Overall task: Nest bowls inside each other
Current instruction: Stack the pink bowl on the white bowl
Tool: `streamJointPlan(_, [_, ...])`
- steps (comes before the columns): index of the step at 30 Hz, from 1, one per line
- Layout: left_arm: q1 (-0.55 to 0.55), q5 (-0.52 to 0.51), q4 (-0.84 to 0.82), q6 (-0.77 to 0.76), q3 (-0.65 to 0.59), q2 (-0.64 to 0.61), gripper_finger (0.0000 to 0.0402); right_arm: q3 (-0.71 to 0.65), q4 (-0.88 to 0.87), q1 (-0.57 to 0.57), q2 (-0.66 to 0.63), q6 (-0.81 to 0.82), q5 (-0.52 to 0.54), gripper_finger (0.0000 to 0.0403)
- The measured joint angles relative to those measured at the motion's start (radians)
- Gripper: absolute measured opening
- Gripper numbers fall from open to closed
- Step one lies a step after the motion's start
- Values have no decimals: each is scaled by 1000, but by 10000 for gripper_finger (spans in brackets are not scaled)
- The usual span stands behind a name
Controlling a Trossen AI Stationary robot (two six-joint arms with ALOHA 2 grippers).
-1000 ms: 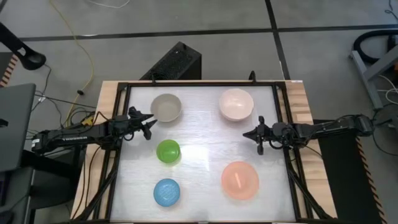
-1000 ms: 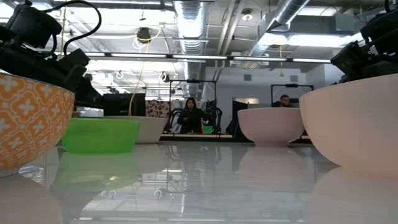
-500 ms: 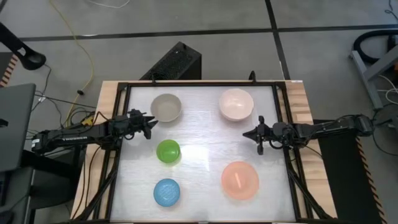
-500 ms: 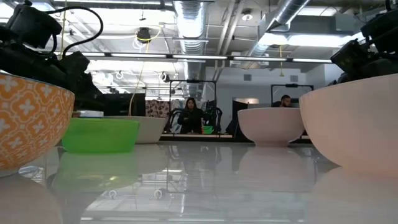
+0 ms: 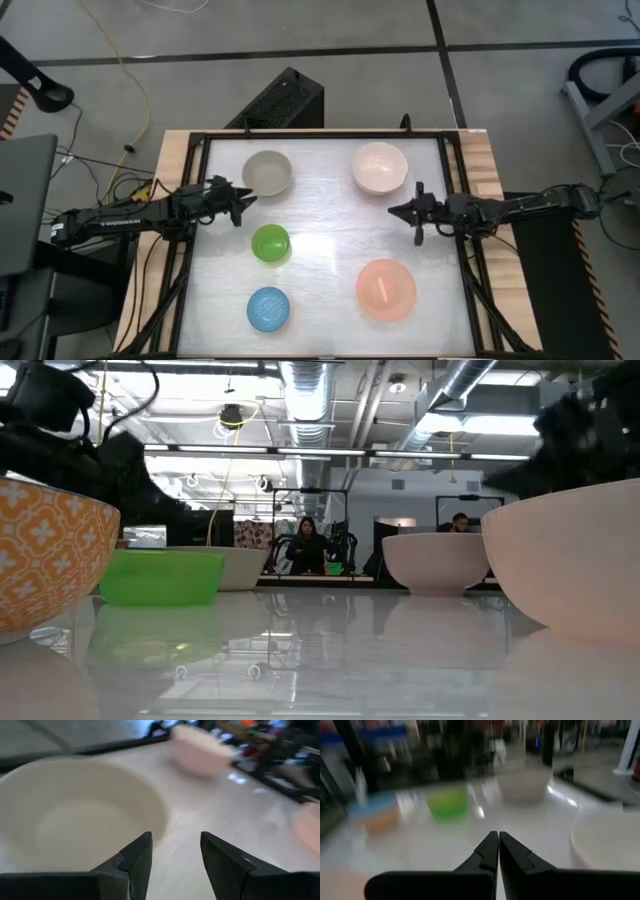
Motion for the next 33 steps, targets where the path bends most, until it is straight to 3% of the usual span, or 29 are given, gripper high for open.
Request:
streamJointPlan(8, [0,75,139,93,1,0,158,0,261,1,0,37,0,36])
streamJointPlan(17, [0,136,105,186,65,1,158,108,248,-6,97,94,4,36])
streamJointPlan(26, [0,160,-38,281,165,1,158,338,34,107,292,111,-22,36])
streamJointPlan(33, [0,229,-89,261,165,1,158,621,-448,263,462,269,12,45])
